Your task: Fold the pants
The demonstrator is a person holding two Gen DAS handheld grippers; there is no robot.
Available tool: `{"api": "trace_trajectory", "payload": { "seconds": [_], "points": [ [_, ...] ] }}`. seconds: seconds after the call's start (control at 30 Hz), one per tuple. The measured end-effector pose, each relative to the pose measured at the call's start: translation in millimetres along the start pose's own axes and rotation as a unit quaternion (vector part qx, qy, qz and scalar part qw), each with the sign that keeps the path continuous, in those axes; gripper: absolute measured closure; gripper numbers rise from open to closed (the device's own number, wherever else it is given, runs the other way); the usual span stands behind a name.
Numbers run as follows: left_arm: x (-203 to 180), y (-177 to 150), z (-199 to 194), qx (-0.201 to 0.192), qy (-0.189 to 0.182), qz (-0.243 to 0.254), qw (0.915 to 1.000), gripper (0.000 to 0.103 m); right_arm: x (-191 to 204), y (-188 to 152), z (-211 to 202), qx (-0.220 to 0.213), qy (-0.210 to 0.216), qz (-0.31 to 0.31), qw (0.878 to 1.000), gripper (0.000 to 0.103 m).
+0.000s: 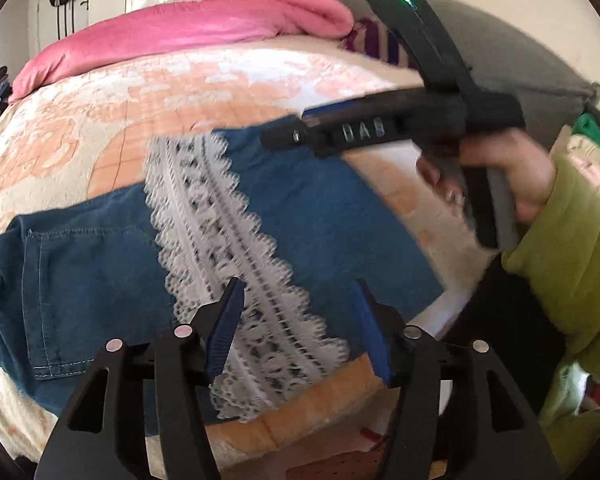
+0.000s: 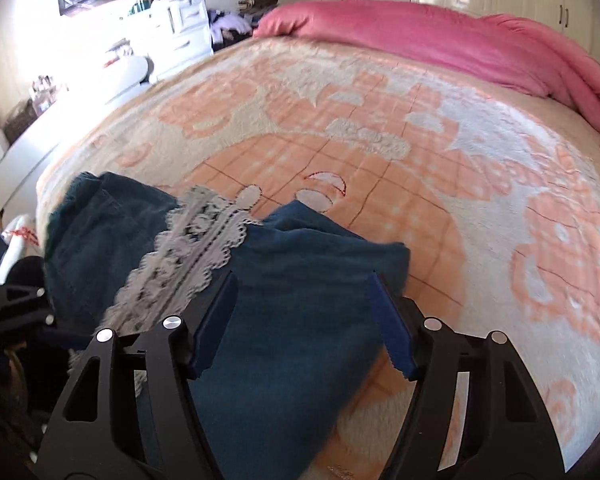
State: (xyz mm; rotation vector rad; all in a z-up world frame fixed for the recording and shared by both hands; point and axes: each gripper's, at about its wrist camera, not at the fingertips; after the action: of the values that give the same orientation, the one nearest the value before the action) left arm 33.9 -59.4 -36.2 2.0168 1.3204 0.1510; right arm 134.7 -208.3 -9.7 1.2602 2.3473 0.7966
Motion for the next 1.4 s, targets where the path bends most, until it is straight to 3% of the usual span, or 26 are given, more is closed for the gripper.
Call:
{"api": "trace_trajectory", "payload": {
  "seconds": [0.2,0.5,0.97,1.1,1.27,1.4],
  "points": [
    [7,-6,5,0.009,0.0,-0.009,0.9999,0.048,-16,-5,26,0.032,0.012,0.024,0.999,0.044],
    [10,-9,7,0.008,-0.001,-0.015,0.9998,0.048,-15,-13,34,0.028,0.001,0.024,0.999,0.046],
    [1,-16,0,-0.001,0.006,-0.026,0.9996,0.046,-19,-19,11,-0.012,-0.006,0.059,0.998,0.025],
    [-1,-19,-11,-0.011,-0.008,-0.04,0.9991,0.037,-29,-22,0,-0.023,-0.008,0.081,0.996,0.021],
    [-2,-23,-29,-0.021,0.002,-0.044,0.9988,0.032,-33,-24,-12,-0.038,-0.014,0.093,0.995,0.009],
    [2,-27,-49,-0.033,0.016,-0.049,0.9981,0.028,-33,-27,-18,-0.044,-0.009,0.1,0.994,0.009]
  ]
}}
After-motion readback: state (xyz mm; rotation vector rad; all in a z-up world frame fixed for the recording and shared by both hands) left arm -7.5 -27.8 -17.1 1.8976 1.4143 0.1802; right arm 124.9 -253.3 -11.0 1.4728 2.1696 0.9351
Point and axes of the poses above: each gripper's, at about its wrist camera, not at the fingertips, and z roughly the way its jaws point, x to its left, y to its top, and after that the axes turned 10 degrees about -y, right-handed
